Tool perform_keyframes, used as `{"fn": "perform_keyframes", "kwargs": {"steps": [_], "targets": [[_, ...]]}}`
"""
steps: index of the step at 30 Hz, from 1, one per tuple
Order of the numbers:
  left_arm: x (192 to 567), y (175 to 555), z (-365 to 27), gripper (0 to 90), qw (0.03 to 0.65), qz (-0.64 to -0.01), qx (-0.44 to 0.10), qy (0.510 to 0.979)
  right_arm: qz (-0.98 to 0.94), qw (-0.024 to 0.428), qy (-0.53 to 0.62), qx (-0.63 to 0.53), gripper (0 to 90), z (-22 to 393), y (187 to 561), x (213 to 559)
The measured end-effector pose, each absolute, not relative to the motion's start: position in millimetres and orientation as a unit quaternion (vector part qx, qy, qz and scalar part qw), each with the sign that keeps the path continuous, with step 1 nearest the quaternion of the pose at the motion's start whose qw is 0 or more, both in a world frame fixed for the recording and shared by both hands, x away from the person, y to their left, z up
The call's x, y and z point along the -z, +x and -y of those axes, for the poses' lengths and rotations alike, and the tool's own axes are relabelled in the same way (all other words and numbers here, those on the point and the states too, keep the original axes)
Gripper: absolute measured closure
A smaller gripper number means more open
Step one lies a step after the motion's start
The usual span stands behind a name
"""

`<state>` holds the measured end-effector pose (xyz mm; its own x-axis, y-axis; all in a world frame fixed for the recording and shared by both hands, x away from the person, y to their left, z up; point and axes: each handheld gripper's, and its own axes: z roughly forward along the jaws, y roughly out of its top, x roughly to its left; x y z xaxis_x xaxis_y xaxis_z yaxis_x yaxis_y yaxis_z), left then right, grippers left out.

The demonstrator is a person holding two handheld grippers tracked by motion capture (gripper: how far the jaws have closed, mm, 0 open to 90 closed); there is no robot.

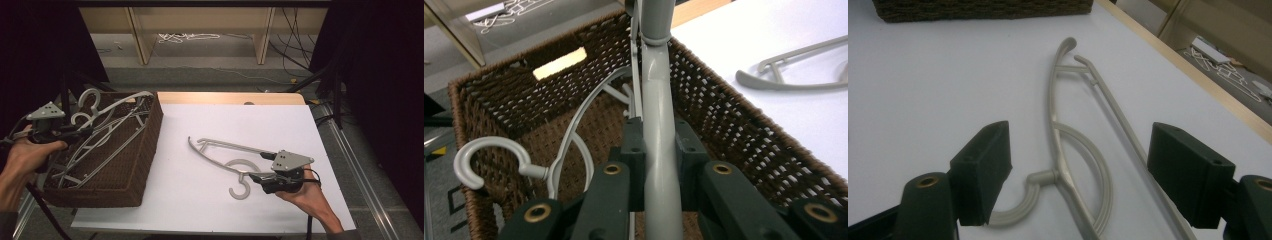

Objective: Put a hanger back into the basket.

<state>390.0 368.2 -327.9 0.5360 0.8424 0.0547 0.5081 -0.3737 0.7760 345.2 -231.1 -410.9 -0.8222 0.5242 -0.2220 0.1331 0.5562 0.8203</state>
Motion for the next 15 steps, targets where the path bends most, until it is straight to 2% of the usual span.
{"fn": "perform_keyframes", "kwargs": {"steps": [7, 15], "targets": [[341.0, 404.9, -372.4, 79.2, 0.312, -0.428, -0.21, 0.822, -0.853, 0.226, 0.192, -0.429, 26.5, 231.7, 345.4, 411.2], [345.8, 421.7, -365.0, 79.1, 0.295, -0.429, -0.197, 0.831, -0.856, 0.223, 0.19, -0.427, 26.5, 230.4, 345.5, 412.6]]}}
